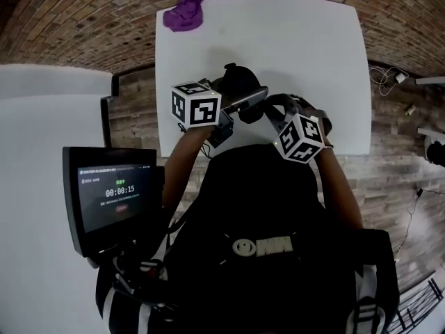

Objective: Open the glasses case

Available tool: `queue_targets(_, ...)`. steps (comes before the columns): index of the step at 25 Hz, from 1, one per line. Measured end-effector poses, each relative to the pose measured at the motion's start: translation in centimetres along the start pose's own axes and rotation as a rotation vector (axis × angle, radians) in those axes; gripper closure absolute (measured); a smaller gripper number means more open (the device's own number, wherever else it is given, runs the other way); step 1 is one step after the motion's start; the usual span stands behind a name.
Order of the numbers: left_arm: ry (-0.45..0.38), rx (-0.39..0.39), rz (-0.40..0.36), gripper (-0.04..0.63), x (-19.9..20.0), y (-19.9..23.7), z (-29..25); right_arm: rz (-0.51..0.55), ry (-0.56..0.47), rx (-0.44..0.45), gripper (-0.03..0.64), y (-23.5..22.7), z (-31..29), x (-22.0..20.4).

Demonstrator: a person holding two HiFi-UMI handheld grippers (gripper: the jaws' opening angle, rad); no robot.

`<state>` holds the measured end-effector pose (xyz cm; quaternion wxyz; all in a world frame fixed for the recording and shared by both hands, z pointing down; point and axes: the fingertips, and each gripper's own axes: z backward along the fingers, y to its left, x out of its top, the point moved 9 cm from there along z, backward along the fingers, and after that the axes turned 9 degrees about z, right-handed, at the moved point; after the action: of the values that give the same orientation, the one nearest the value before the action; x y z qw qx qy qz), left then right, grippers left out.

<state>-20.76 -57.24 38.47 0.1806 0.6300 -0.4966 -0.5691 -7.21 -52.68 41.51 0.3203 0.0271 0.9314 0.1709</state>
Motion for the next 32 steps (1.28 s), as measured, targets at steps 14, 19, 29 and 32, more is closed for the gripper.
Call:
queue_targets(14, 0.041, -0.057, -0.009, 0.322, -0.5, -0.3, -0.3, 0.035, -0.06, -0.04, 0.609, -1.9, 1.6, 0.3)
queue_targets(19, 0.068, -0.078, -0.022, 0.322, -0.8, -0.6, -0.6, 0.046, -0.083, -0.049, 0.609, -2.3, 2.1, 0.3)
queue_targets(29, 0.13, -0.115, -0.041, 0.322, -1.8, -1.0, -1.1, 0.047, -0.129, -0.051, 0.609, -2.9, 3.1, 0.5)
queue_targets(32, 0.142, -0.138, -0.046, 0.322, -2.0, -1.1, -1.1, 0.051, -0.155, -0.038, 0.609, -3.1, 3.5, 0.5)
